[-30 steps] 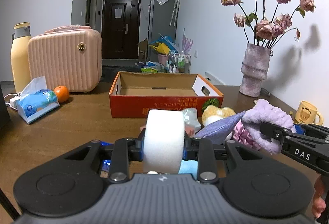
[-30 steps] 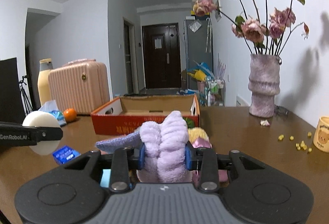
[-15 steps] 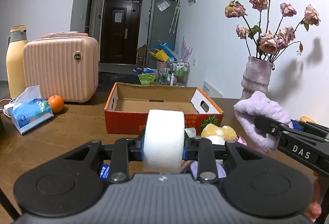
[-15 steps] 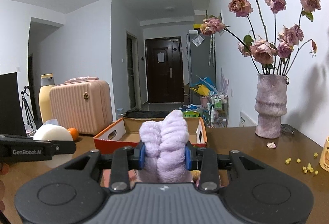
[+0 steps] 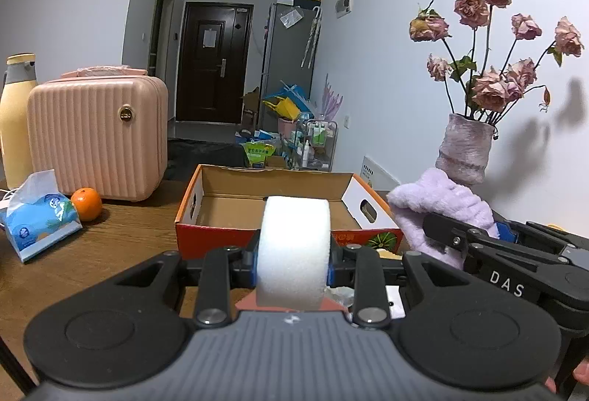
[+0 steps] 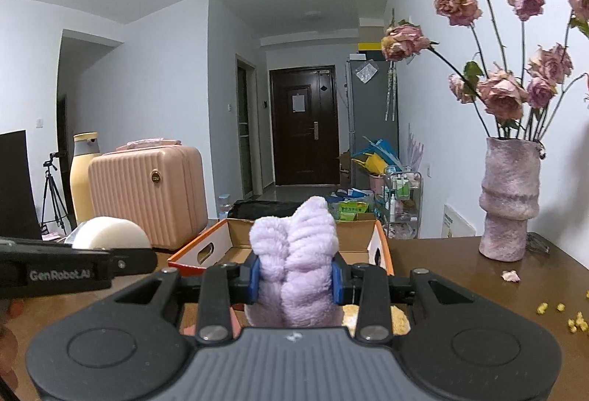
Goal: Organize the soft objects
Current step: 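Carry the lilac plush right over the box while the left carries the sponge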
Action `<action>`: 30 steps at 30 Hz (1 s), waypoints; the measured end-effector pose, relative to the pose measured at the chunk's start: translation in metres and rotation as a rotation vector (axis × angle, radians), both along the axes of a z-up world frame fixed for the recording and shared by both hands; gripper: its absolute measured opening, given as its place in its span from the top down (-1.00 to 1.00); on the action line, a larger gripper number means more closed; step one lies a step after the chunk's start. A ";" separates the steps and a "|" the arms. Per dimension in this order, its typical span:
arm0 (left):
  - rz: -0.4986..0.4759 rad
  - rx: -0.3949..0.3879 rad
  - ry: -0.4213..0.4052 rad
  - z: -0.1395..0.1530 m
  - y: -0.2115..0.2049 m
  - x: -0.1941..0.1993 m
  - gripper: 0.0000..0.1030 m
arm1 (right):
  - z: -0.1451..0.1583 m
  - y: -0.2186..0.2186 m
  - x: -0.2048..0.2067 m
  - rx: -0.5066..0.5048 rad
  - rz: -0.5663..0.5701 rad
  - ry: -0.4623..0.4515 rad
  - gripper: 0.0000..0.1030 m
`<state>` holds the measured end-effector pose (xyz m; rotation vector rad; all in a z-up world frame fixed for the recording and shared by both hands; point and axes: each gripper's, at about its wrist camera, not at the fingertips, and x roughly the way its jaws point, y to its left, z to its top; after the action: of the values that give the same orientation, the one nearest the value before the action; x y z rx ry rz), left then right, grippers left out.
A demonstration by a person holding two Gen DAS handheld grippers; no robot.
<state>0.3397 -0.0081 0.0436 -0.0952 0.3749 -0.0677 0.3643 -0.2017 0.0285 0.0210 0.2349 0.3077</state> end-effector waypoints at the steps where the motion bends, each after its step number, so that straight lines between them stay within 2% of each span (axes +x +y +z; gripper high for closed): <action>1: 0.001 -0.002 0.002 -0.001 0.000 0.004 0.42 | 0.000 0.002 0.003 -0.002 0.004 0.000 0.34; 30: 0.064 -0.049 -0.001 0.000 0.014 0.108 0.42 | -0.002 0.019 0.114 -0.002 0.010 0.037 0.34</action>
<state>0.4474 0.0062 0.0439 -0.1551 0.3691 -0.0134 0.4779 -0.1823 0.0263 0.0238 0.2724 0.3174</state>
